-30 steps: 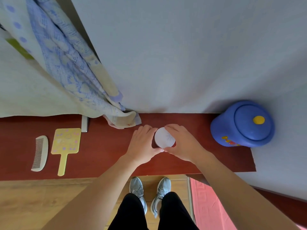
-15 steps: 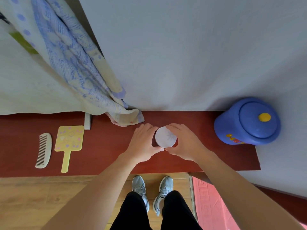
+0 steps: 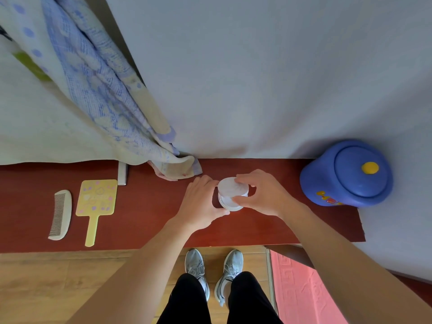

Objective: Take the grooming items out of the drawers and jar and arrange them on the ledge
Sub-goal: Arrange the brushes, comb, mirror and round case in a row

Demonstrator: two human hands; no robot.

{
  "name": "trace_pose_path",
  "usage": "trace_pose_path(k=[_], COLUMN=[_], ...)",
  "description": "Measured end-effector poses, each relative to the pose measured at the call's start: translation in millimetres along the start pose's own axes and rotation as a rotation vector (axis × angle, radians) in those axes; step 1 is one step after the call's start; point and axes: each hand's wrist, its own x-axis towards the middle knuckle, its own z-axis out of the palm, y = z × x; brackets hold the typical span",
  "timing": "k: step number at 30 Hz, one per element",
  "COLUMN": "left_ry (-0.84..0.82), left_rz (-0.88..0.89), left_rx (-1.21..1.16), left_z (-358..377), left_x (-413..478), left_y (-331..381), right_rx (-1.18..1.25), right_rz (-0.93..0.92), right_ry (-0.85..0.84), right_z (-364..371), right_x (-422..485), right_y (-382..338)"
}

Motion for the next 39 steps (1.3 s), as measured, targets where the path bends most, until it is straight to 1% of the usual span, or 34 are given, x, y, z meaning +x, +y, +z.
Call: trace_pose_path(k=[5, 10, 13, 17, 30, 39], left_ry=[0.042, 0.047, 0.044, 0.050, 0.045, 0.018], left_rz=[-0.014, -0.027, -0.024, -0.018, -0.017, -0.007], left_rx=[-0.035, -0.040, -0.035, -0.025, -0.027, 0.020], left_z=[3.0, 4.4, 4.6, 4.8, 4.0, -1.7], left_x=[-7.6, -8.3, -8.4, -8.6, -9.0, -13.2], left_y=[-0.7, -1.1, -1.1, -1.3, -1.1, 1.0], right_rx=[0.018, 0.183, 0.221, 0.299, 0.373, 0.375], right_rz=[0.026, 0.051, 0.063, 0.141, 0.185, 0.145], right_ry=[0.002, 0.027, 0.008, -0.002, -0.013, 0.050], right_z=[-14.5, -18.4, -18.7, -19.4, -18.4, -19.5], right_x=[4.1, 14.4, 22.0, 30.7, 32.7, 22.0], right_y=[-8.1, -12.2, -10.2, -7.0, -6.7, -6.7])
